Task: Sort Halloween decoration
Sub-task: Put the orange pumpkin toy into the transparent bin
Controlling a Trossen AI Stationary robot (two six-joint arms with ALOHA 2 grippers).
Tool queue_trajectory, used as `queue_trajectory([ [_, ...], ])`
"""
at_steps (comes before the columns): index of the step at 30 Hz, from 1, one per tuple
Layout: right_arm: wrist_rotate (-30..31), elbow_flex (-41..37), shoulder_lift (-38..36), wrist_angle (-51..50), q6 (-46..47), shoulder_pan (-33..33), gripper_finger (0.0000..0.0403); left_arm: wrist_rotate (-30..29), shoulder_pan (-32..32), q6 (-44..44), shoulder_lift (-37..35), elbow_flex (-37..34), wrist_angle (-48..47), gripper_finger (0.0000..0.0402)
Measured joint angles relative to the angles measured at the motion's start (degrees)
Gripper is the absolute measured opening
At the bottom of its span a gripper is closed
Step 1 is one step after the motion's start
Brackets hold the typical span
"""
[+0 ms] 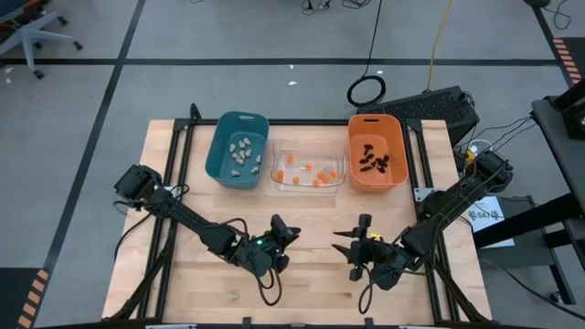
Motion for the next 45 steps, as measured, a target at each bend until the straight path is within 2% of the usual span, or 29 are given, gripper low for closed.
queue_trajectory([
  [8,-0.04,0.00,0.00,0.00,0.22,0.00,0.0144,0.13,0.11,-0.12,0.00,0.00,5.75,0.0096],
  [17,-0.24,0.00,0.00,-0.02,1.50,0.00,0.0144,2.62,0.11,-8.90,0.00,0.04,6.55,0.0096],
  [27,-0.26,0.00,0.00,0.00,1.68,0.00,0.0144,2.88,0.11,-30.16,0.00,0.04,6.55,0.0096],
  [40,-0.34,0.00,0.00,0.00,2.43,0.00,0.0144,10.19,0.11,-58.63,0.00,0.04,7.30,0.0096],
  [45,-0.48,0.00,0.00,0.00,3.21,0.00,0.0144,12.65,0.11,-63.01,0.00,0.04,7.61,0.0096],
])
